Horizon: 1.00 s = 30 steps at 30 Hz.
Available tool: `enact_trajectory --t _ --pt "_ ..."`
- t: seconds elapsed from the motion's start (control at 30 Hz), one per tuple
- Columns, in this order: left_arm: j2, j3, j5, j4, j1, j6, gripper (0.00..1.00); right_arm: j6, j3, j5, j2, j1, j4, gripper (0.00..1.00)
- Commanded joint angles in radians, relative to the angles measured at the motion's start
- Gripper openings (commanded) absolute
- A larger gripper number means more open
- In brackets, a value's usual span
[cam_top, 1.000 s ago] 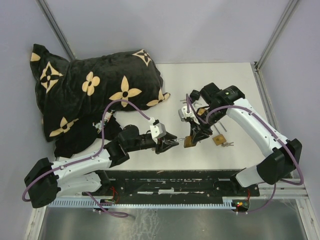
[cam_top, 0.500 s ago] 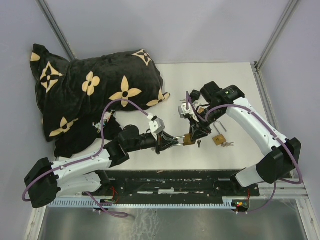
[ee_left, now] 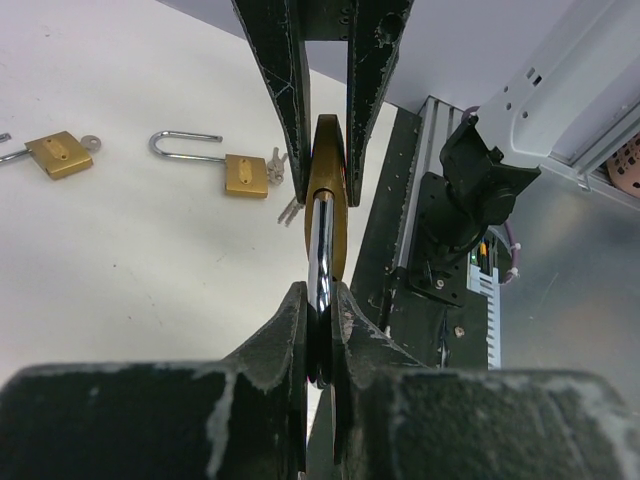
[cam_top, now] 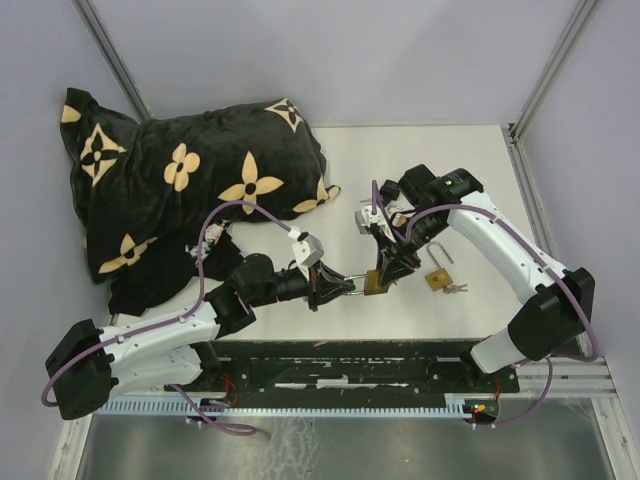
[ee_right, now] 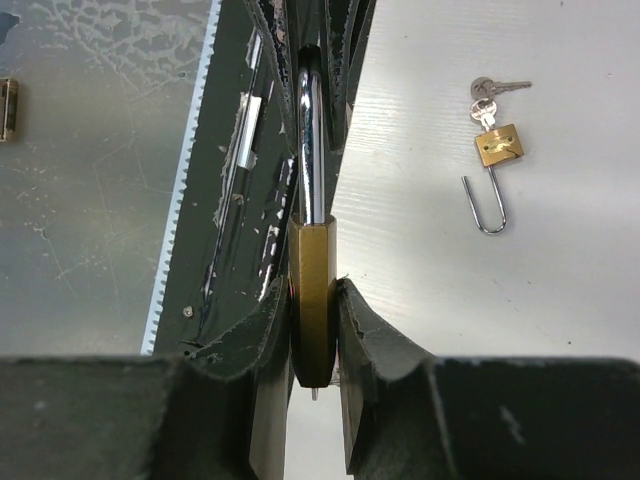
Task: Lock with the key
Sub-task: Lock the lock.
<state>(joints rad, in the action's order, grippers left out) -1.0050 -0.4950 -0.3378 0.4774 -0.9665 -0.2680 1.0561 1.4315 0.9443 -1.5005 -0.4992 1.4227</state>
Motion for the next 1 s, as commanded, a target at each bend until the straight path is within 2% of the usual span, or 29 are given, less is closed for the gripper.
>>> enact_trajectory --t 0.0,0.33,0.47,0.97 --pt "0.032 -0.011 0.009 0.136 0.000 -0.036 0.03 0.021 0.041 0.135 -0.015 -0.002 0.032 0.17" --pt "0.046 0.018 0.021 0.239 0.029 -0.115 0.03 0.013 0.052 0.182 -0.061 0.000 0.045 0.22" --pt "0.057 0.039 0.009 0.297 0.061 -0.172 0.03 -0.036 0.052 0.186 -0.075 -0.002 0.016 0.28" --pt "0.072 0.120 0.021 0.501 0.149 -0.330 0.03 -0.242 0.014 0.274 -0.077 0.009 -0.144 0.41"
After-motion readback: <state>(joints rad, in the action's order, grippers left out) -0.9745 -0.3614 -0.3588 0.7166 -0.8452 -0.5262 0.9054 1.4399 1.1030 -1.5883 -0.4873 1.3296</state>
